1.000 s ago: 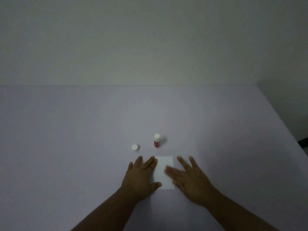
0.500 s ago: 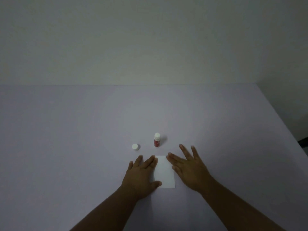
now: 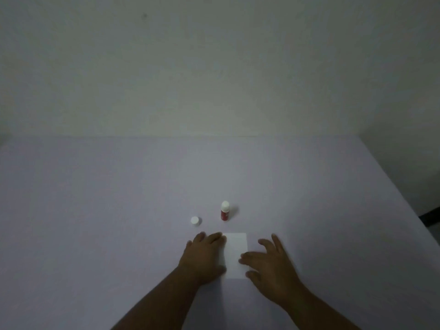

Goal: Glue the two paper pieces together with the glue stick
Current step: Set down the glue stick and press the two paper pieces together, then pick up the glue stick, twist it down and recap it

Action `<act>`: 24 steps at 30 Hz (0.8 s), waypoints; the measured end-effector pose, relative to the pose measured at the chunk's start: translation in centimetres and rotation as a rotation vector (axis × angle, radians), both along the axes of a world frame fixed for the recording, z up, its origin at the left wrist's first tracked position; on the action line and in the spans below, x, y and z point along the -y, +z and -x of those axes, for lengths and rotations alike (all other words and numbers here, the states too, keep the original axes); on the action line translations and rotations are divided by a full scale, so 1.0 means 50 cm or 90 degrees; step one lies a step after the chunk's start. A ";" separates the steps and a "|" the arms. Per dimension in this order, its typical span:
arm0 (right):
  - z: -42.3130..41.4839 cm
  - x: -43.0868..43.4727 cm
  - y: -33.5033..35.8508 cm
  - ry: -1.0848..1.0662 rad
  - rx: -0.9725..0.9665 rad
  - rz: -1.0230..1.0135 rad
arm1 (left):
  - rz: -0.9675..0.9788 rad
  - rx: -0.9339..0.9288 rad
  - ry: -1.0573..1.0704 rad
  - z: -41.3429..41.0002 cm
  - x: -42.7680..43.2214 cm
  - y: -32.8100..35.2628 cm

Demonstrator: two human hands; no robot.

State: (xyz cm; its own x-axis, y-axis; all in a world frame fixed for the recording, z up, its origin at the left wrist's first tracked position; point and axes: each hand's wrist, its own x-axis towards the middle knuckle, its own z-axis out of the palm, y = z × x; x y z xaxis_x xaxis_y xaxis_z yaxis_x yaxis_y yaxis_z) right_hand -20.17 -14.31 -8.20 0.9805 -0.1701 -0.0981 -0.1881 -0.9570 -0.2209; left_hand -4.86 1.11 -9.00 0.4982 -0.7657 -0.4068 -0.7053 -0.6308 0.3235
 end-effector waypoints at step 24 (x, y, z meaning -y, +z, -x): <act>-0.071 -0.008 0.040 -0.202 0.103 -0.161 | 0.390 -0.201 0.473 -0.027 0.114 0.096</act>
State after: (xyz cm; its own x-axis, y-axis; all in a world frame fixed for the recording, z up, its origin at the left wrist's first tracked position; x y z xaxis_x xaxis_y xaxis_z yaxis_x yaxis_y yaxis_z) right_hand -16.65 -13.92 -6.18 0.8895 -0.4562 -0.0249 -0.4082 -0.7691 -0.4919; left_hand -3.54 -4.60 -4.21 0.8709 -0.4268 -0.2438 -0.0276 -0.5378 0.8426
